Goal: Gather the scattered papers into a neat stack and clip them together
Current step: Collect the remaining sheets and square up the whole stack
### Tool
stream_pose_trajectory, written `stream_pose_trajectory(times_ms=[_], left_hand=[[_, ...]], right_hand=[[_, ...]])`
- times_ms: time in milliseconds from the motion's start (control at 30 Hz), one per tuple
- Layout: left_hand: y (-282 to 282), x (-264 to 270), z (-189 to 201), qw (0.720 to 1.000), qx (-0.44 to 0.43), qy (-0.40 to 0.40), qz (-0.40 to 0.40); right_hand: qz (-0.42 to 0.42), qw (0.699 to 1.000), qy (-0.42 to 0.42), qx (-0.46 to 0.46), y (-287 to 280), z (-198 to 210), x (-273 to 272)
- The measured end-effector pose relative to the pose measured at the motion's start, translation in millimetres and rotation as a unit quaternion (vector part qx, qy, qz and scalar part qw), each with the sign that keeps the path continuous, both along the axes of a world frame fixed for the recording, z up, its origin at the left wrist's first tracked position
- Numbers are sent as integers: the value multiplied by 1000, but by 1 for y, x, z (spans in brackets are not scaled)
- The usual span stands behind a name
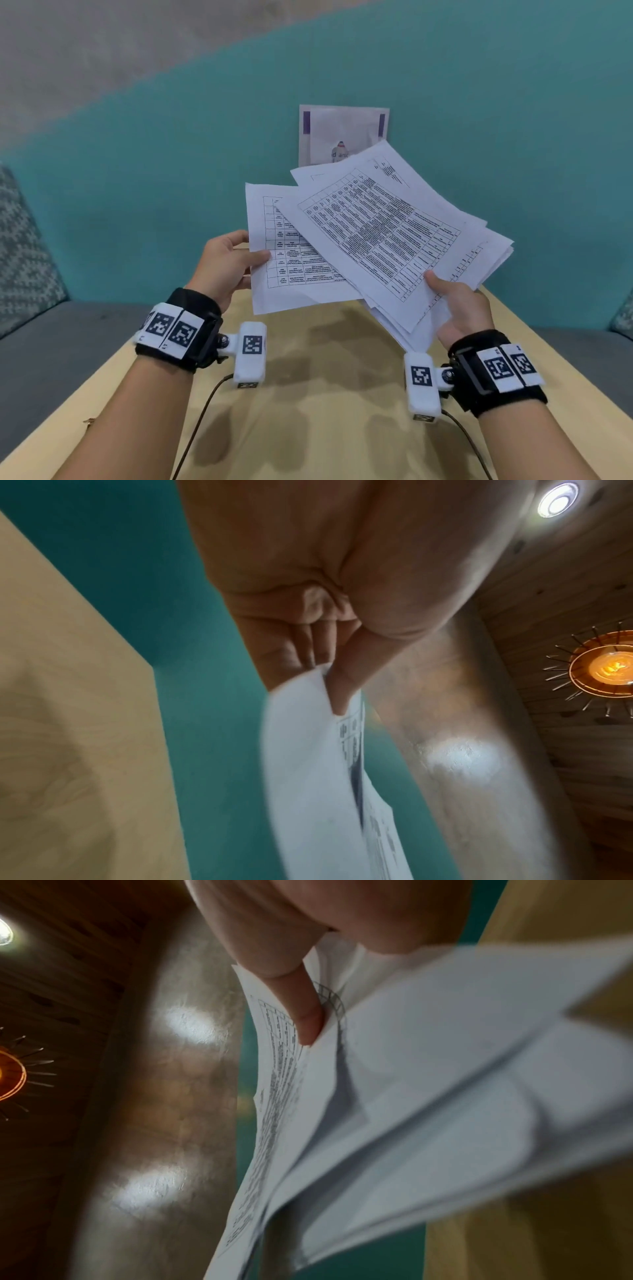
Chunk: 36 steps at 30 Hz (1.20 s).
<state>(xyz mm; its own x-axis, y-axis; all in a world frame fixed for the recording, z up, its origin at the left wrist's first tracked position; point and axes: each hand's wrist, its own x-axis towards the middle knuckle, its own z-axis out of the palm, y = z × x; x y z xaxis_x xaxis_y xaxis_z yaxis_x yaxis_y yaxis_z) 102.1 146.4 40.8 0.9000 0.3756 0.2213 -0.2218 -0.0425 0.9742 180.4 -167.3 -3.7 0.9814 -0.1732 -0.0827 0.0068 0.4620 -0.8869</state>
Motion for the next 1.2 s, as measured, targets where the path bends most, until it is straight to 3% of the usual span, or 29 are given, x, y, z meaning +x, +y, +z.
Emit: stream_pose_trajectory(times_ms=[267, 433, 533, 733, 933, 1200], left_hand=[[36, -6, 9, 987, -42, -67, 139], [58, -10, 12, 941, -127, -157, 270], [52, -9, 14, 939, -158, -173, 253], [24, -5, 13, 984, -45, -105, 134], [13, -5, 4, 992, 25, -66, 109], [33, -5, 2, 994, -53, 1, 91]], right_hand=[[-63, 995, 59, 56, -23, -6, 4], [-123, 988, 86, 26, -22, -9, -1], [-104, 991, 84, 11, -19, -12, -4], [9, 998, 45, -34, -4, -8, -6], [159, 987, -14, -34, 6, -8, -4], [227, 973, -26, -41, 3, 0, -12]])
